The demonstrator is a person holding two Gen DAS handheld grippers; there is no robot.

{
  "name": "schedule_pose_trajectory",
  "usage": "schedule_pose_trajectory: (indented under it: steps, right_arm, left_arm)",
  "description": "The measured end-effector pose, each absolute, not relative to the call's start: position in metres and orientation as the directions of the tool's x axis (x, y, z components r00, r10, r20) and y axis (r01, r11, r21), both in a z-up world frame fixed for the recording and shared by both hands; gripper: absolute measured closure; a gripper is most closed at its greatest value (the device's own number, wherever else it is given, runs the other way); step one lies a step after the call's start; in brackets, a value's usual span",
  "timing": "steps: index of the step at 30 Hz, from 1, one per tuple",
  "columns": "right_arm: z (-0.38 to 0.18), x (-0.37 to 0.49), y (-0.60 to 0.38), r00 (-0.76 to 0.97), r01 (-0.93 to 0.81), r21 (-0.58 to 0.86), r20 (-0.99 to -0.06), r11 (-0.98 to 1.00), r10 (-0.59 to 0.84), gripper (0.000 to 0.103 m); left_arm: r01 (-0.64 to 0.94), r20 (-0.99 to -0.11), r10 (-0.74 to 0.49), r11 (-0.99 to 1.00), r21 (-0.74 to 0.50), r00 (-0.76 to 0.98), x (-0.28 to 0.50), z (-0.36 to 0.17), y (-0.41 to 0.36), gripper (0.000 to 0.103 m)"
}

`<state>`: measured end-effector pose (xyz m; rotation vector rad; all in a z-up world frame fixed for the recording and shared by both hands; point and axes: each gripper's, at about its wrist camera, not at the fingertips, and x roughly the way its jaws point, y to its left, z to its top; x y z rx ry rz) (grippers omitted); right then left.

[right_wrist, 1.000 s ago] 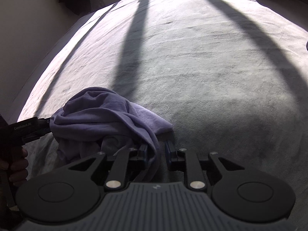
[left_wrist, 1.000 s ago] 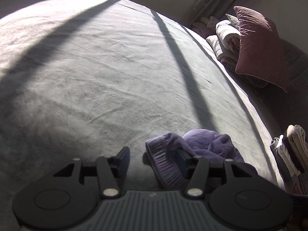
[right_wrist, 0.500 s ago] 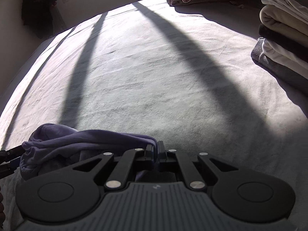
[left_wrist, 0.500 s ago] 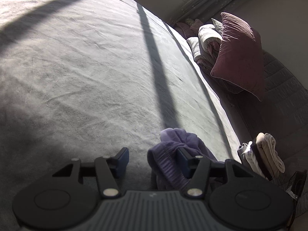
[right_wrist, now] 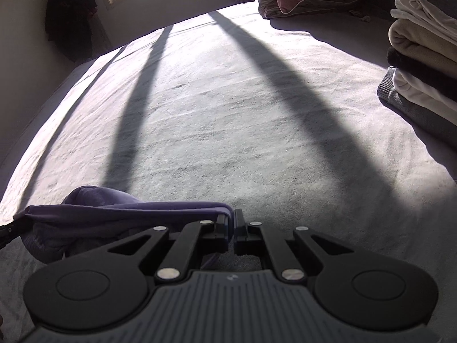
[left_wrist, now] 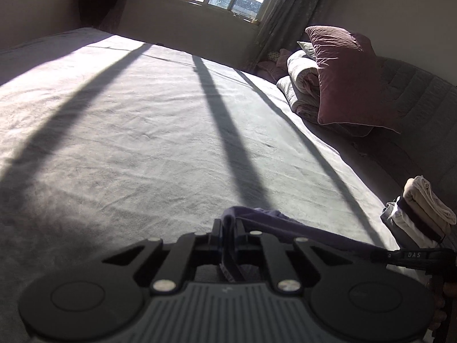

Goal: Fold clothes

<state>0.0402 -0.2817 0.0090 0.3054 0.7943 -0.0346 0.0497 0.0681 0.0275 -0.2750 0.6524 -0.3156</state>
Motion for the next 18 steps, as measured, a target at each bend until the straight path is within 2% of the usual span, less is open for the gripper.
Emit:
schedule_pose_trajectory:
  steps: [4,8,15,18]
  right_arm:
    - [0.032,0.03,-0.27,0.751,0.108,0.273,-0.653,0.956,0.101,0.1]
    - [0.062,0.011,-0.254,0.807,0.054,0.253,-0.581,0.966,0.107,0.1]
    - [0.111,-0.028,-0.23,0.89,0.004,0.203,-0.446,0.979,0.089,0.1]
    - [0.127,-0.041,-0.219,0.902,-0.019,0.178,-0.42,0.984,0.094,0.1]
  left_arm:
    - [0.176,-0.515,-0.27,0.958,-0.225,0.813,0.022,0.061,0.071,0.097]
    - [0.168,-0.441,-0.213,0.976,-0.139,0.872,-0.006,0.094,0.077,0.097]
    - [0.157,-0.375,-0.168,0.986,-0.058,0.912,-0.056,0.152,0.095,0.097]
    - [0.142,-0.354,-0.146,0.989,-0.037,0.924,-0.072,0.172,0.102,0.097]
